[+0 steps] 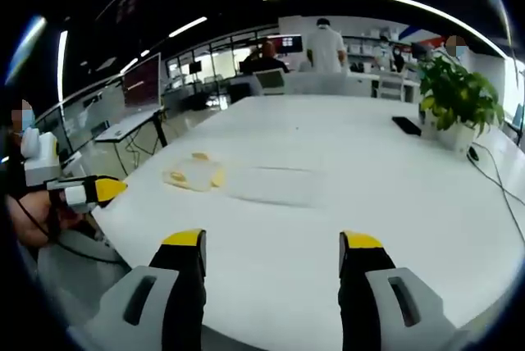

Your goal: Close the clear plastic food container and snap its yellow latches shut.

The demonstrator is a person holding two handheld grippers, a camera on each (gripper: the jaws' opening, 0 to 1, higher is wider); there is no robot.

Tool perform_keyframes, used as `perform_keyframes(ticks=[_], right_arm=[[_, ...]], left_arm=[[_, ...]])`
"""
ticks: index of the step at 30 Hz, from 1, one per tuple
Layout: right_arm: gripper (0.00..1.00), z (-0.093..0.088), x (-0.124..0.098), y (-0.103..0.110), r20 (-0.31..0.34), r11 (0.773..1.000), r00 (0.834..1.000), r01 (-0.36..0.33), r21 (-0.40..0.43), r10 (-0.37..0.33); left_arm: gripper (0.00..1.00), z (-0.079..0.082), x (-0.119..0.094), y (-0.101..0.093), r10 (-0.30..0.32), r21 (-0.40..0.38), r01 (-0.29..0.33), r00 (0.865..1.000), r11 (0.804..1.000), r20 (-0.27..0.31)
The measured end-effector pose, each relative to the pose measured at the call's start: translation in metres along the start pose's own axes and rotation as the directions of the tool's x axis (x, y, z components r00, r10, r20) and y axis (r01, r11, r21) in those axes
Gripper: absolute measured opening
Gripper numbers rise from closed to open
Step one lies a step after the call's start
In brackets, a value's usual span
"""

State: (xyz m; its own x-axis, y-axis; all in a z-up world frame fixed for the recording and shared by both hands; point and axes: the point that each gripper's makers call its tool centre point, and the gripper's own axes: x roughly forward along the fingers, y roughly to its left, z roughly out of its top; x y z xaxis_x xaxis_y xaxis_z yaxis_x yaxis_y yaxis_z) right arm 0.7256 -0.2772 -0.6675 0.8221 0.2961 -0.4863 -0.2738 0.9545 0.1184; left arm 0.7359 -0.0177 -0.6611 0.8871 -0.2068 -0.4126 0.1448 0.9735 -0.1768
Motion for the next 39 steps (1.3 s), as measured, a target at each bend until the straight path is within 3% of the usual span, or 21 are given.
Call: perform_keyframes(ticks=[39], right_arm=[[0.61,-0.0048,0.0003,0.0029,-0.025,1.000,1.000,-0.011,-0.007,0.011]], left_arm=[[0.46,-0.0029,0.0006,-0.0014,-0.008,0.004,0.008,1.000,1.000,-0.014]])
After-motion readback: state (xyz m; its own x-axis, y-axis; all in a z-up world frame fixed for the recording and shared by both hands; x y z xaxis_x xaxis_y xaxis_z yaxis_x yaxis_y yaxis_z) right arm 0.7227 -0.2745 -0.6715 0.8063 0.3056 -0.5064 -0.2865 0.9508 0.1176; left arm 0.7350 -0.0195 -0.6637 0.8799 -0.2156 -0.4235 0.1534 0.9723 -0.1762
